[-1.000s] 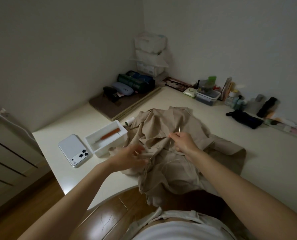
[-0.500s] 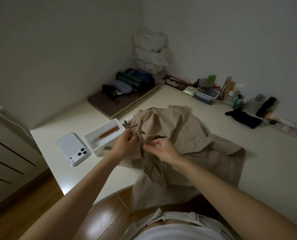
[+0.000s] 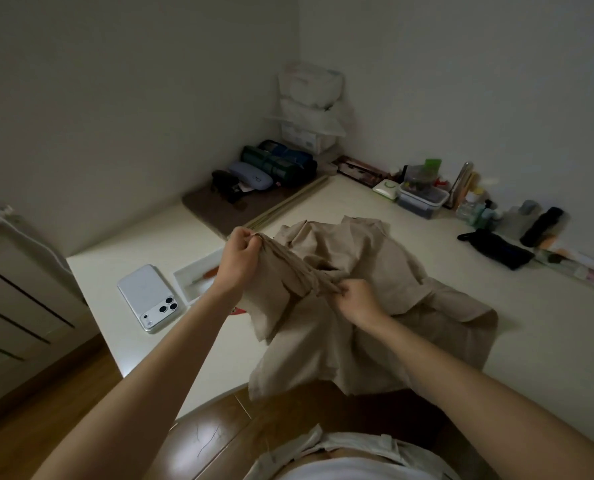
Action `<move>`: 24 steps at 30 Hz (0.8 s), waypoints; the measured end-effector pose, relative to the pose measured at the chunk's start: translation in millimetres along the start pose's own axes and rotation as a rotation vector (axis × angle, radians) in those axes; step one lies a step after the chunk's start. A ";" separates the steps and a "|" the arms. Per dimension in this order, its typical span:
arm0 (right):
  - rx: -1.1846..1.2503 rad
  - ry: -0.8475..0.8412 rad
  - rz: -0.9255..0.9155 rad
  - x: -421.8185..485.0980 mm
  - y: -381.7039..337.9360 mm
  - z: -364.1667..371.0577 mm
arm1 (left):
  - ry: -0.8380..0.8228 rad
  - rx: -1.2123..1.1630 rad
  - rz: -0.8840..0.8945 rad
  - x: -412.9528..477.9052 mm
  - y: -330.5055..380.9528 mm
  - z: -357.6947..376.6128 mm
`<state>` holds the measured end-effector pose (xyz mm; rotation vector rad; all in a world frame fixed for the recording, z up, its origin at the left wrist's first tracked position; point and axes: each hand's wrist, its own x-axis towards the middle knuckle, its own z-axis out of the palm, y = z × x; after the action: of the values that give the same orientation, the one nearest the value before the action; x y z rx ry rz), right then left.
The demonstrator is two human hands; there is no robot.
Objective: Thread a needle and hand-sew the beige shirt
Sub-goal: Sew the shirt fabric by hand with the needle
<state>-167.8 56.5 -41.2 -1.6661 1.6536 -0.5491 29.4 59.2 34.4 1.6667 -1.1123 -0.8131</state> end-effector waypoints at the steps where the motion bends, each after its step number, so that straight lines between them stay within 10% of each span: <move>1: -0.017 0.034 0.001 5.4 -2.6 -8.2 | 0.005 0.002 0.009 1.2 1.5 -2.2; 10: -0.048 0.448 -0.196 71.3 -69.2 -112.1 | -0.064 -0.054 0.135 1.2 6.3 3.6; 24: 0.097 0.262 -0.235 31.9 -50.0 -40.6 | -0.201 0.020 0.081 8.5 -15.3 4.0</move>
<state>-160.9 13.8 16.2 -1.7871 1.5890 -0.9843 33.7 52.2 18.4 1.5708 -1.3214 -0.9352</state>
